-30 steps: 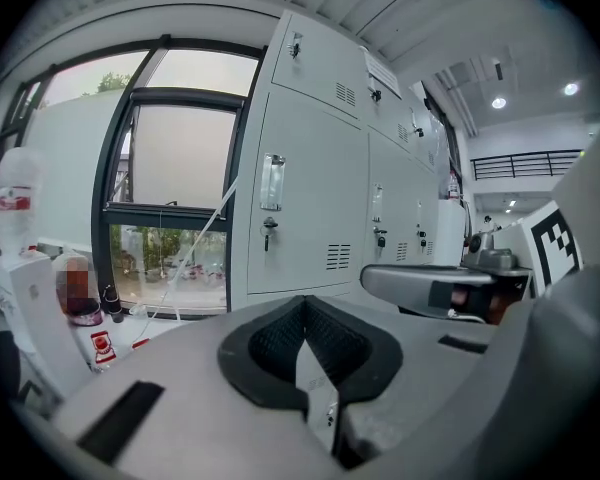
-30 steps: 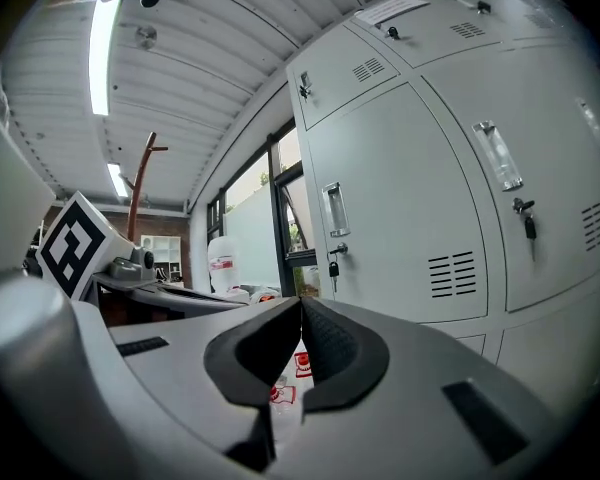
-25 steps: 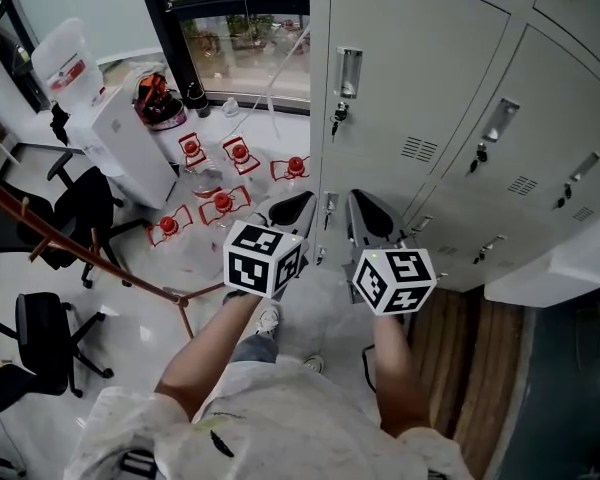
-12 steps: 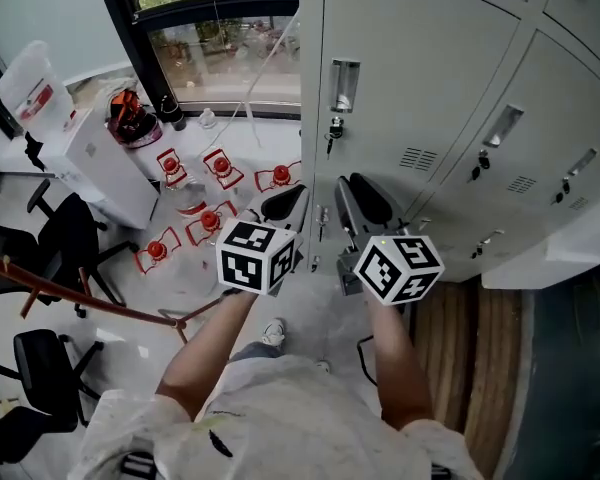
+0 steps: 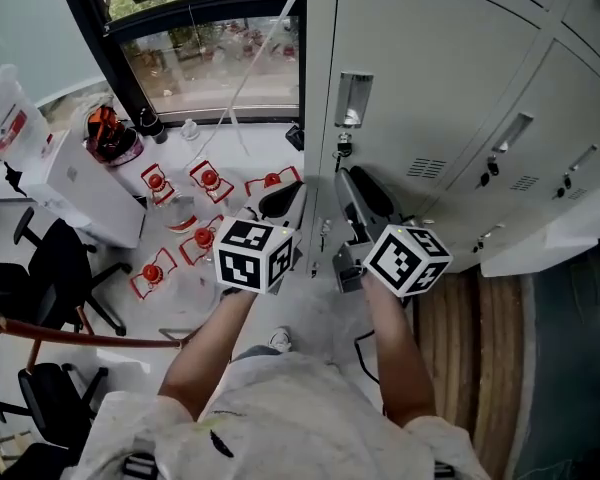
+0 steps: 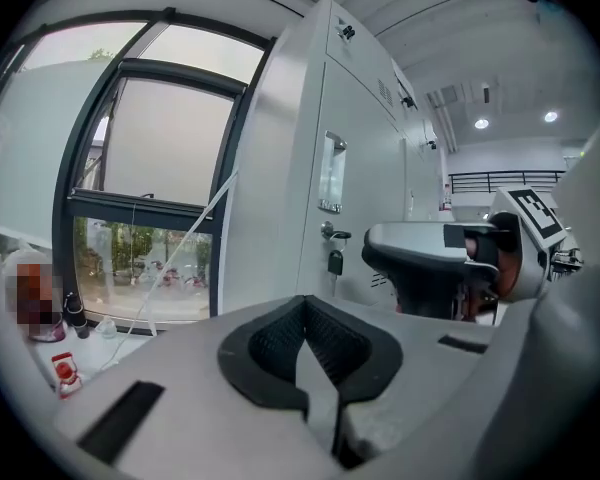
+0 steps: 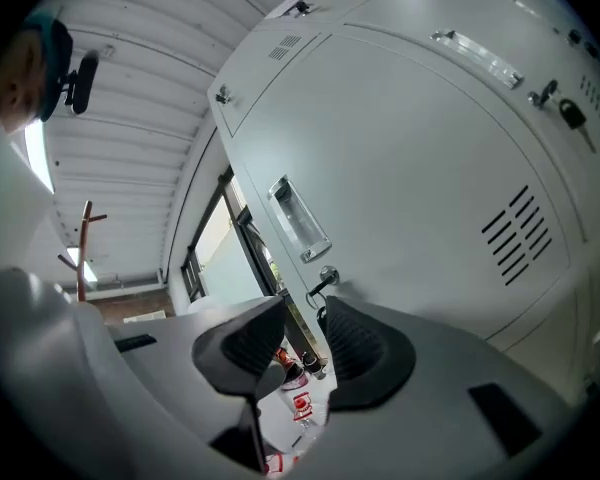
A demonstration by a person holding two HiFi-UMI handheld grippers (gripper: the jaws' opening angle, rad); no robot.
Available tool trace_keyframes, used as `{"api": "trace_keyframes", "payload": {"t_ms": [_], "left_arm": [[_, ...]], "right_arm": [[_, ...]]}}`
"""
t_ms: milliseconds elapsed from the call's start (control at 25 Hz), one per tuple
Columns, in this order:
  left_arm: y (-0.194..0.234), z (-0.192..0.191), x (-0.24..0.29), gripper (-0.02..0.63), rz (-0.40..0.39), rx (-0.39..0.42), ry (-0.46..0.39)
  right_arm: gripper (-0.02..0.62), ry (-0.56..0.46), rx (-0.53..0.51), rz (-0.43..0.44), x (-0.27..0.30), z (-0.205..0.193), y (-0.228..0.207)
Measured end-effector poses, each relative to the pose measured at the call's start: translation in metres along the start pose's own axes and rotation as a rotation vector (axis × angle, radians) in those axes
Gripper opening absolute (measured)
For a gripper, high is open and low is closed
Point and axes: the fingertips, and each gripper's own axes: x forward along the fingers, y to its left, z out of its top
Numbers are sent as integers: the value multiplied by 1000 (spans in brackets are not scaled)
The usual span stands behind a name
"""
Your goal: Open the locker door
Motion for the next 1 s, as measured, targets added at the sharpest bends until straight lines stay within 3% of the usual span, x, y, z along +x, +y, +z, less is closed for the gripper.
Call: {"api": "trace_keyframes", "payload": {"t_ms": [360,640,800,1000], "left_arm": [[17,5,16,6,-78,11,0],[23,6,27,6,-135,14,4],[27,8,28,6,-160,22,4],[31,6,26,6,-191,25,14]], "right_arm": [[124,-70,179,-37,17,4,-13],[124,-126,320,14,29,10,-13],[73,-155,399,-12,31,8,-21],[64,-190,484,-7,34,5,-20]]}}
